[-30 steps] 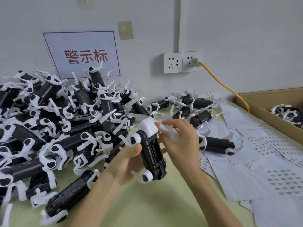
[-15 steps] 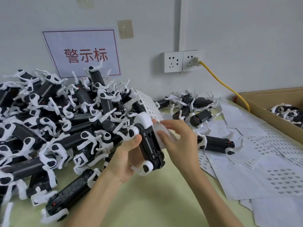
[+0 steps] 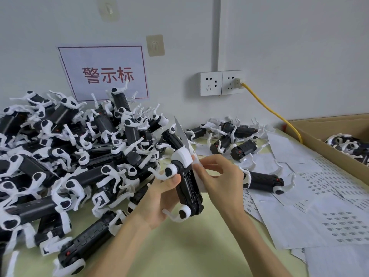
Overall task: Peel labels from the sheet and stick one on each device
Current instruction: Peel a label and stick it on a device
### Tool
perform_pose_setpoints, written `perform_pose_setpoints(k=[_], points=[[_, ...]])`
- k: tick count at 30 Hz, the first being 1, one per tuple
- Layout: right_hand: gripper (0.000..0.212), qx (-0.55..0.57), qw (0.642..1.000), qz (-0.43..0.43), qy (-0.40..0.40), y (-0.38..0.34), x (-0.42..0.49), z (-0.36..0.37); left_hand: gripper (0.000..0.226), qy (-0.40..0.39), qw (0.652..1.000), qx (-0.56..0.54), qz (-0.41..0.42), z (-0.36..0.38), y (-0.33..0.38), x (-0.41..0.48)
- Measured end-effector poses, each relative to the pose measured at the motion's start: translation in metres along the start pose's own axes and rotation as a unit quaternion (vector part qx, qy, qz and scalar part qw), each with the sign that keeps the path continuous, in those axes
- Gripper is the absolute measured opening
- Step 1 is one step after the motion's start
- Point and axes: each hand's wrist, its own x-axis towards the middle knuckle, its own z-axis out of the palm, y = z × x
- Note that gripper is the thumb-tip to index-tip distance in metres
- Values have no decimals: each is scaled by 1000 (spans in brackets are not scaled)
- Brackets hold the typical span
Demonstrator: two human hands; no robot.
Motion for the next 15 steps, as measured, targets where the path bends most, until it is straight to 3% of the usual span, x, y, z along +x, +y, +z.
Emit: perform_pose_setpoints(k=[9, 15], points=[[18, -18, 999, 38, 20, 4, 2, -5, 105, 4, 999, 37, 20, 11, -6, 0], [22, 86, 988, 126, -9, 1, 7, -8, 91, -6, 1000, 23, -2, 7, -3, -1]])
